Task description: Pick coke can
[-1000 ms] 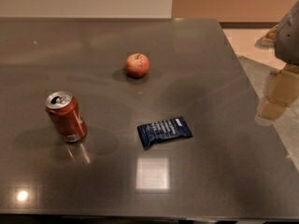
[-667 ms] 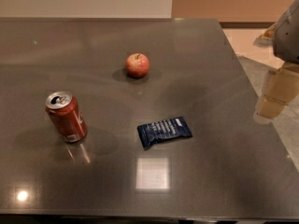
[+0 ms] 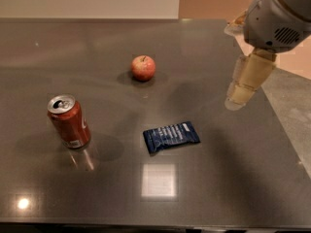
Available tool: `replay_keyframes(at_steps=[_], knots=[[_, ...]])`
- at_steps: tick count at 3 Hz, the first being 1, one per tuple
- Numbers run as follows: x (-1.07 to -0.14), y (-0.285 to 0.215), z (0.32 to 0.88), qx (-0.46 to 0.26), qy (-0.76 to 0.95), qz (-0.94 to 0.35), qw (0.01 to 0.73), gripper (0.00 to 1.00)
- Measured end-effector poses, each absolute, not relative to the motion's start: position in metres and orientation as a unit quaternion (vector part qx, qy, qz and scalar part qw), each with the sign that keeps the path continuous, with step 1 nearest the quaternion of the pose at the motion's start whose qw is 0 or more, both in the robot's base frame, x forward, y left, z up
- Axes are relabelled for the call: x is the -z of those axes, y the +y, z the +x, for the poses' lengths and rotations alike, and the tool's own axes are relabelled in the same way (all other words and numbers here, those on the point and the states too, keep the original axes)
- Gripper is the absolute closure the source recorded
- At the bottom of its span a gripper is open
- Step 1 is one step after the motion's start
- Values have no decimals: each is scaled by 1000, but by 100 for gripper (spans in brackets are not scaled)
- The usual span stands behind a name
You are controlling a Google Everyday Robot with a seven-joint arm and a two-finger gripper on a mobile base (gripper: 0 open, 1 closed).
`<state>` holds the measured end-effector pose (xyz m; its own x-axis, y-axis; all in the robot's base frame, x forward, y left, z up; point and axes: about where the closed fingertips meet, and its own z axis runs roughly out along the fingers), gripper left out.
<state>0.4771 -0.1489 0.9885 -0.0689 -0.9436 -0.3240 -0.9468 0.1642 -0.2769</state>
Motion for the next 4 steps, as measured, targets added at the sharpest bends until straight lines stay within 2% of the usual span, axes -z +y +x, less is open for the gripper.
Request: replay_keyframes(at_steps=[2,4], knots=[[-985,-66,496,-63,673,-688,265,0],[-972,3,487,-130,608,-733,278,0]])
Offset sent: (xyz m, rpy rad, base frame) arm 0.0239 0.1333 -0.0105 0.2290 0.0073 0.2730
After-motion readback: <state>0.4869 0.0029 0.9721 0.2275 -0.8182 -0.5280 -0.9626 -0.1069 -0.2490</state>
